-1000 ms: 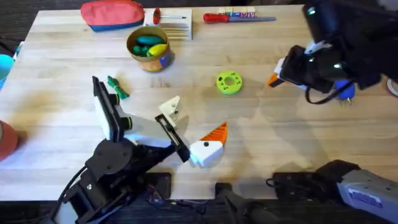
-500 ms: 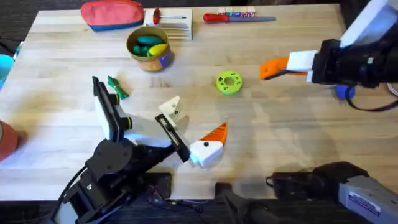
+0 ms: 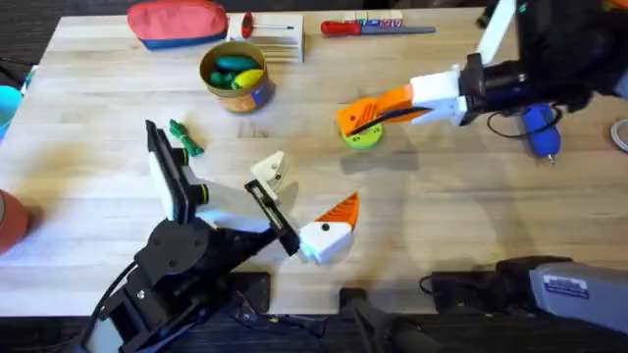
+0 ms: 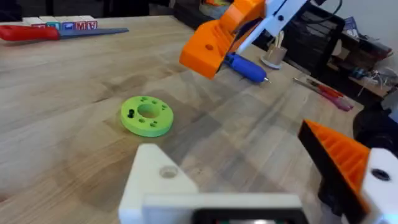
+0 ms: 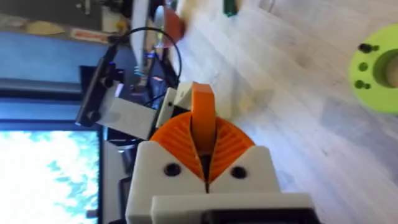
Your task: Pick up the gripper from the table and insert it into the empty holder that is missing its gripper. Then pick up a screw, insert it into the mounting hole, and use the screwdriver to tighten it. Finally, clean up the table by picking up the vegetable and placing it into the bucket.
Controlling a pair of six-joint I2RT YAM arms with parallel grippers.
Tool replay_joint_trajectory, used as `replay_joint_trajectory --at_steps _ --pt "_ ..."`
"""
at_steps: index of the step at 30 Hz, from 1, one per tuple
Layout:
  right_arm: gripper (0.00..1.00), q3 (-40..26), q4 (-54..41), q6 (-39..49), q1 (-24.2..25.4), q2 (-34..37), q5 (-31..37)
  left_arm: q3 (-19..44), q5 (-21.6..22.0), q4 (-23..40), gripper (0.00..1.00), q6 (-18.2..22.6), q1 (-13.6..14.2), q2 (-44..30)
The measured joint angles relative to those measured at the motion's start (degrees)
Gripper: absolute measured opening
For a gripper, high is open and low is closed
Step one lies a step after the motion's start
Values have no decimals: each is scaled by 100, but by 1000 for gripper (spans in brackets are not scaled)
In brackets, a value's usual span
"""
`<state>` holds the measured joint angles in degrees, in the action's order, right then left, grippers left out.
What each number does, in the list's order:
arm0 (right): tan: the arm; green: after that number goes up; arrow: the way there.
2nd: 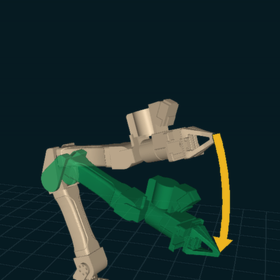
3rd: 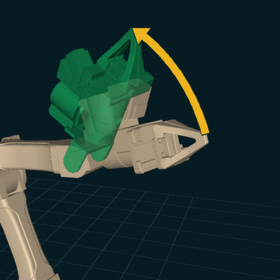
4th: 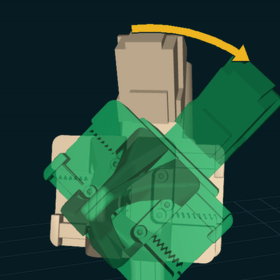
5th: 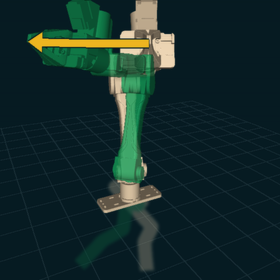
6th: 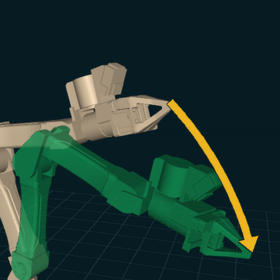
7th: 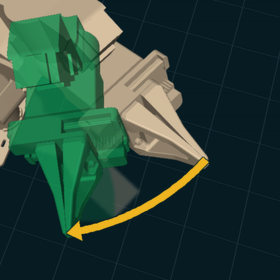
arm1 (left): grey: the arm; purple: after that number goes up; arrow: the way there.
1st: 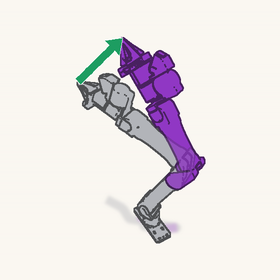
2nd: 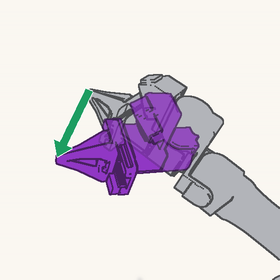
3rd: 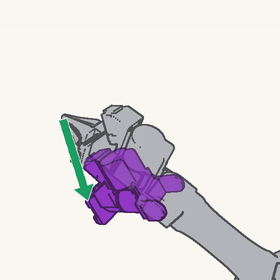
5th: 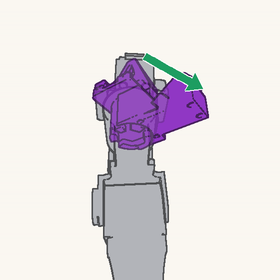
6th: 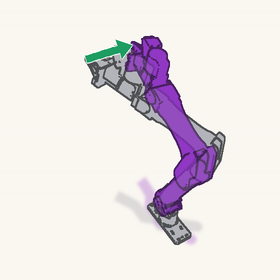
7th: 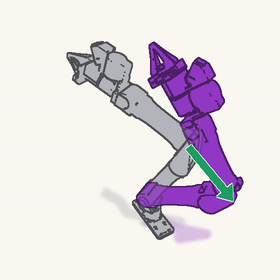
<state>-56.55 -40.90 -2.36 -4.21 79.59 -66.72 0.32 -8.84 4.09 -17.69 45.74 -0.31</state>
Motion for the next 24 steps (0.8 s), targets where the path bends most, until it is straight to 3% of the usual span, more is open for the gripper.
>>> replay_joint_trajectory --at_steps 4,8,24 --pt "5 159 8 233 0 600 -866 0 0 1 988 2 0 2" --pt "5 315 -7 350 -40 1009 -1247 0 0 1 987 2 0 1" --pt "5 347 108 408 -809 1904 -1523 0 0 1 987 2 0 2"
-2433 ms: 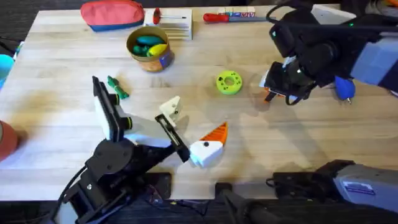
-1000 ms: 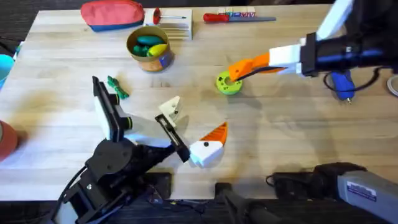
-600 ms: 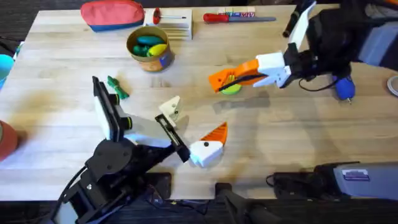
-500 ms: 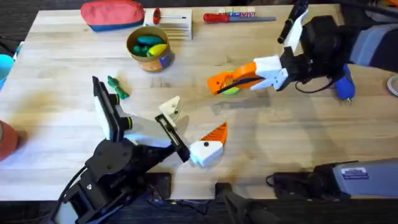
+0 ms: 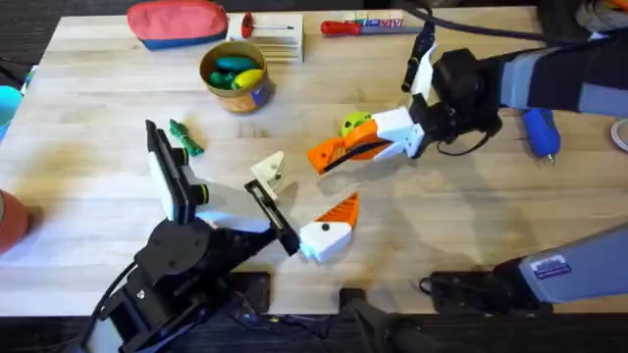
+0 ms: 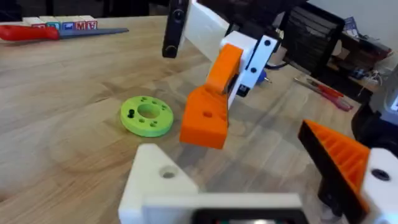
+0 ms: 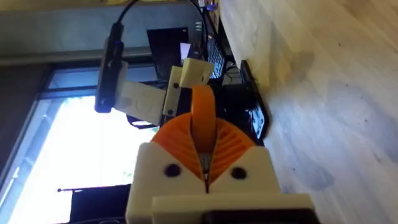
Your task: Pick up the gripper from the table and insert it into the empty holder that is missing its gripper. Then pick up a screw, insert it into the mounting hole, and use the screwdriver to tighten it. Finally, clean up the table by picking up the vegetable and placing it into the bucket.
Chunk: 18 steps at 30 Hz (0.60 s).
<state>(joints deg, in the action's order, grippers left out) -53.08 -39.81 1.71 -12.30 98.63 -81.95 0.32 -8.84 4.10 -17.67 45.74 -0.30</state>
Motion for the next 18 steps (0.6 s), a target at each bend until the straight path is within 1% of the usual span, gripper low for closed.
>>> replay_joint_trajectory --at_steps 6,11,18 --pt "5 2 432 -303 -172 61 -17 0 0 0 987 -2 0 0" --pt "5 2 890 -765 -288 59 -22 0 0 0 987 -2 0 0" --pt "5 2 1609 -1519 -614 61 91 0 0 0 986 -2 0 0"
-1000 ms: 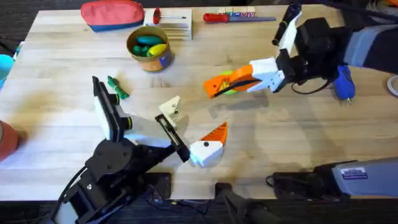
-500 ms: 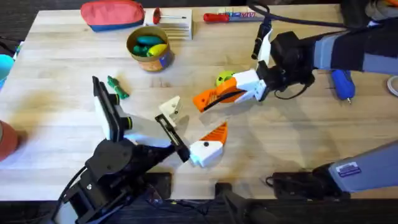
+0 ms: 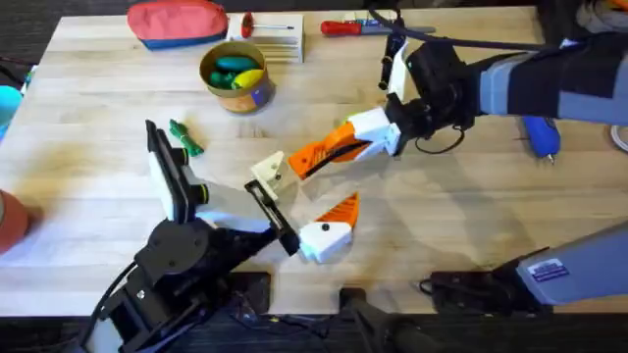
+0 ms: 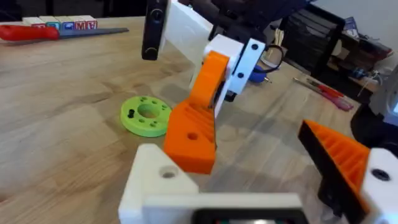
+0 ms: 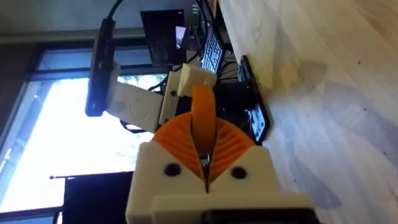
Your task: Pick up the gripper from the table and insert it into the empty holder that is missing its gripper. Then pick up a screw, insert it into the mounting hole, and use the screwdriver to tighten it. Finally, clean up the table by picking up the vegetable and placing it into the bucket.
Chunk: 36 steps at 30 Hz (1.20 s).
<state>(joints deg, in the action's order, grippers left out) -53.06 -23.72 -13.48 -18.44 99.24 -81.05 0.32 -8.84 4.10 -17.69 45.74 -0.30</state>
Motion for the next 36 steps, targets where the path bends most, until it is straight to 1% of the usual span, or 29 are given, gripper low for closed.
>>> replay_joint_trajectory --at_steps 5,16,19,24,28,36 --pt "5 0 515 -493 -158 0 62 0 0 0 986 0 0 0" --pt "5 0 799 -1185 -278 0 186 0 74 8 987 -39 -1 0" --pt "5 0 1011 -1413 -317 0 243 0 102 11 987 -58 -2 -2" --pt "5 0 1328 -1961 -460 0 475 0 122 20 987 -85 -2 -2" --pt "5 -1 1404 -2327 -634 -2 670 0 133 22 987 -170 -2 -2" --pt "5 -4 1681 -2890 -964 -31 1027 0 173 31 986 -327 -2 -19"
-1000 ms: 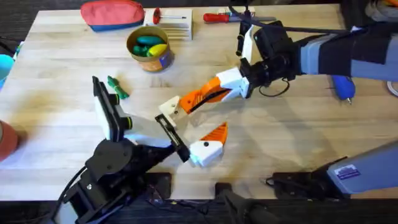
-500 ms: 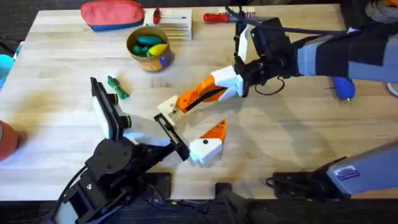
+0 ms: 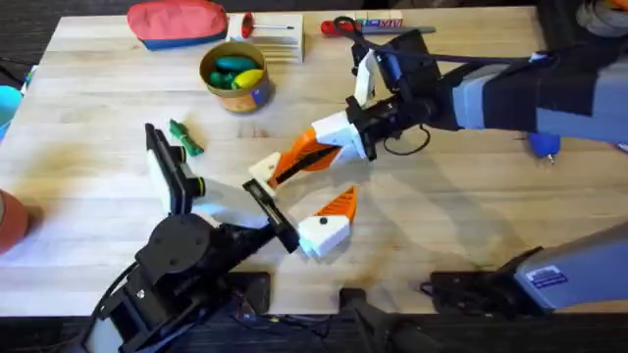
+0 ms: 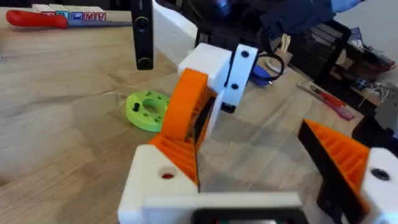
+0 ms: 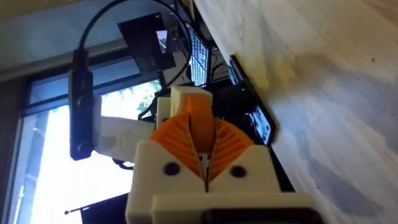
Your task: Pick up the gripper from the table and insert it into the empty holder that is missing its gripper. Then pick up a screw, insert it into the mounting hole, and use the screwdriver to tighten it. Finally, clean up the table by picking up the vegetable and placing it into the bucket.
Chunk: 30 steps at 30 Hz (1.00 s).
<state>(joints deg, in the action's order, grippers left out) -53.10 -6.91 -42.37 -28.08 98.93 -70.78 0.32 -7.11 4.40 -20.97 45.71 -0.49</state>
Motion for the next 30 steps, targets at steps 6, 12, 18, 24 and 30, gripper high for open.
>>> replay_joint_trajectory --at_steps 6,12,18,24,30 --pt "5 -12 98 -307 -186 -58 319 0 92 13 987 -104 0 -37" --pt "5 -25 227 -438 -268 -84 518 0 178 27 986 -162 -31 -37" --pt "119 -37 220 -476 -284 -84 570 0 196 31 987 -182 -31 -38" --pt "579 -35 128 -387 -248 -82 738 0 171 13 986 -27 -31 -30" --pt "865 -31 67 -299 -179 -78 775 0 -48 -15 987 146 11 -14"
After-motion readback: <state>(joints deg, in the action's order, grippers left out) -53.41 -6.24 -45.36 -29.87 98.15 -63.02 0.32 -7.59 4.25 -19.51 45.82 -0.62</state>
